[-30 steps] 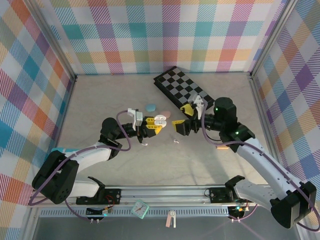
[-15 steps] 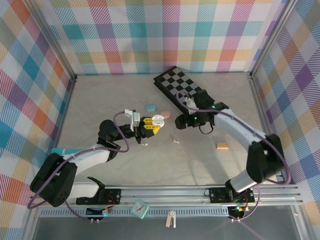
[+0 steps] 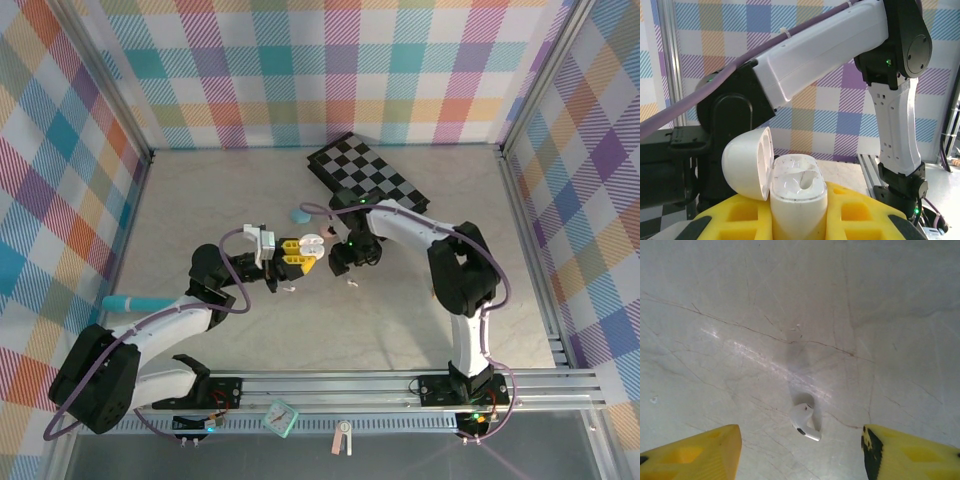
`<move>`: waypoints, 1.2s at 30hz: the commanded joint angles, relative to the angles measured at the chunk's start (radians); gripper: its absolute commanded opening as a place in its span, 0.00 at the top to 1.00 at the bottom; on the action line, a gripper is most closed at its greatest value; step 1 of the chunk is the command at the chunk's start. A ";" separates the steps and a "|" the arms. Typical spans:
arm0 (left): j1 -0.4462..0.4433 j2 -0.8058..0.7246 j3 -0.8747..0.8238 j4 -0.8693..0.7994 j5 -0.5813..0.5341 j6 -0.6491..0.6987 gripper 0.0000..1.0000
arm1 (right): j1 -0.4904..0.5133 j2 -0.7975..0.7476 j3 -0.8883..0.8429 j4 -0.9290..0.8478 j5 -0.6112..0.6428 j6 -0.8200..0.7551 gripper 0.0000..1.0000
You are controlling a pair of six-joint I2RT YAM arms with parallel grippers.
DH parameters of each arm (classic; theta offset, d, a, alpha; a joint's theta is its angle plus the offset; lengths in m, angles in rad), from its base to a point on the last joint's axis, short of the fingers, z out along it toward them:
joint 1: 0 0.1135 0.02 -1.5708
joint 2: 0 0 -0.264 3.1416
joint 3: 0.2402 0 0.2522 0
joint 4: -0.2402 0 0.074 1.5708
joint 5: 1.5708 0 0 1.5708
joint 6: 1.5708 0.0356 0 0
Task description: Insert the wireless bluetooth earbuds into the charging case
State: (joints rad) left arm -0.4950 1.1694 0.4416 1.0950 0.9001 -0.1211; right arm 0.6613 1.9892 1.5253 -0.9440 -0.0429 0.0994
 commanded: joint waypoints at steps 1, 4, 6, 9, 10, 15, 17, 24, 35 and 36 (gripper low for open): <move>0.007 -0.019 -0.005 -0.022 0.021 0.041 1.00 | 0.028 0.047 0.048 -0.085 0.035 -0.007 0.40; 0.007 -0.016 -0.004 -0.025 0.021 0.045 1.00 | 0.045 0.079 0.066 -0.093 0.037 -0.004 0.44; 0.007 -0.015 -0.001 -0.025 0.022 0.046 1.00 | 0.053 0.097 0.073 -0.099 0.041 -0.002 0.46; 0.008 -0.012 -0.001 -0.029 0.023 0.047 1.00 | 0.062 0.120 0.080 -0.109 0.043 0.001 0.49; 0.007 -0.012 0.000 -0.030 0.023 0.048 1.00 | 0.062 0.124 0.081 -0.114 0.042 0.003 0.50; 0.007 -0.012 0.003 -0.040 0.022 0.051 1.00 | 0.073 0.110 0.057 -0.122 0.021 0.013 0.50; 0.007 -0.009 0.008 -0.044 0.022 0.052 1.00 | 0.081 0.091 0.045 -0.118 -0.003 0.022 0.50; 0.007 -0.001 0.017 -0.046 0.028 0.054 1.00 | 0.093 -0.006 -0.024 -0.053 -0.142 0.051 0.53; 0.007 -0.019 0.010 -0.052 0.026 0.052 1.00 | 0.061 -0.053 -0.075 0.050 -0.105 0.088 0.52; 0.007 -0.019 0.010 -0.053 0.026 0.052 1.00 | 0.059 -0.046 -0.068 0.043 -0.084 0.084 0.50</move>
State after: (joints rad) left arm -0.4950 1.1694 0.4416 1.0370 0.9001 -0.0853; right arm 0.7338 1.9423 1.4582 -0.9054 -0.1722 0.1688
